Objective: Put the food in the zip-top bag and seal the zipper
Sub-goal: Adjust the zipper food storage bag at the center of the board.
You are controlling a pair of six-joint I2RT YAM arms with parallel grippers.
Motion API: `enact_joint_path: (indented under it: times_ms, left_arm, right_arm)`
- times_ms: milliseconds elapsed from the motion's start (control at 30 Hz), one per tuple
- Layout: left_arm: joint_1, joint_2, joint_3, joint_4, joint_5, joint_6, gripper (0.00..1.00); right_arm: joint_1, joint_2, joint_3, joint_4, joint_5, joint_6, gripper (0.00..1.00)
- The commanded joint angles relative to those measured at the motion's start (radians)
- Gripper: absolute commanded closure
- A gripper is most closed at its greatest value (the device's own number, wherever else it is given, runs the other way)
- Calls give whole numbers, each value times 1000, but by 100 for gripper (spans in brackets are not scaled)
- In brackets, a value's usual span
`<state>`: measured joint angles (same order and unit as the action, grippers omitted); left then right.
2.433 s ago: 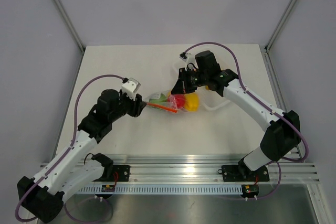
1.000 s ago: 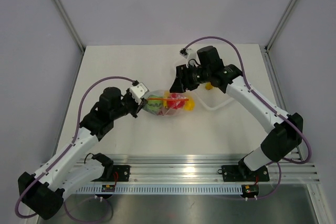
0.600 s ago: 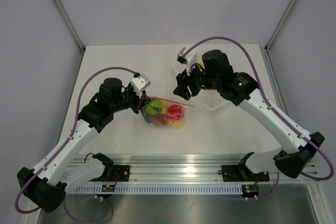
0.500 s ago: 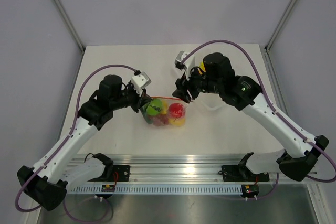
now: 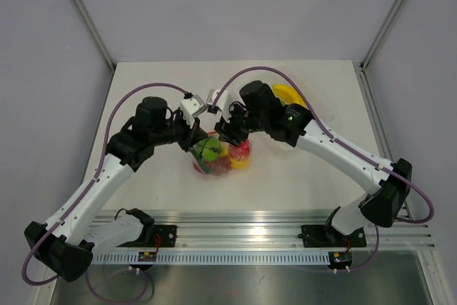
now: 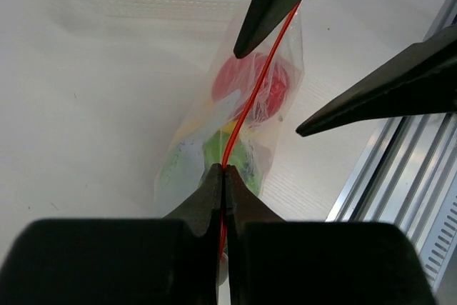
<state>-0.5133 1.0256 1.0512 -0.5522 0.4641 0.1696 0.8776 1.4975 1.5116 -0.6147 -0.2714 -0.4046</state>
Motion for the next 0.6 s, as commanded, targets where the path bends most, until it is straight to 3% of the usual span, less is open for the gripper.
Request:
enact_joint_path:
  times_ms: [0, 33, 67, 167, 233, 567]
  left_arm:
    - [-2, -36, 26, 75, 54, -5, 100]
    - [-2, -39, 23, 78, 56, -4, 100]
    - [-2, -36, 21, 84, 56, -5, 100]
    - [-2, -30, 24, 89, 65, -13, 100]
    - [-2, -25, 27, 93, 76, -19, 100]
    - [-2, -44, 20, 95, 74, -35, 100]
  right_arm:
    - [4, 21, -11, 102, -25, -31, 44]
    - [4, 24, -14, 110, -46, -24, 47]
    - [4, 30, -17, 119, -51, -14, 62]
    - [4, 15, -48, 177, -68, 10, 91]
    - [4, 4, -85, 222, -78, 19, 100]
    - [4, -28, -168, 293, -52, 43, 100]
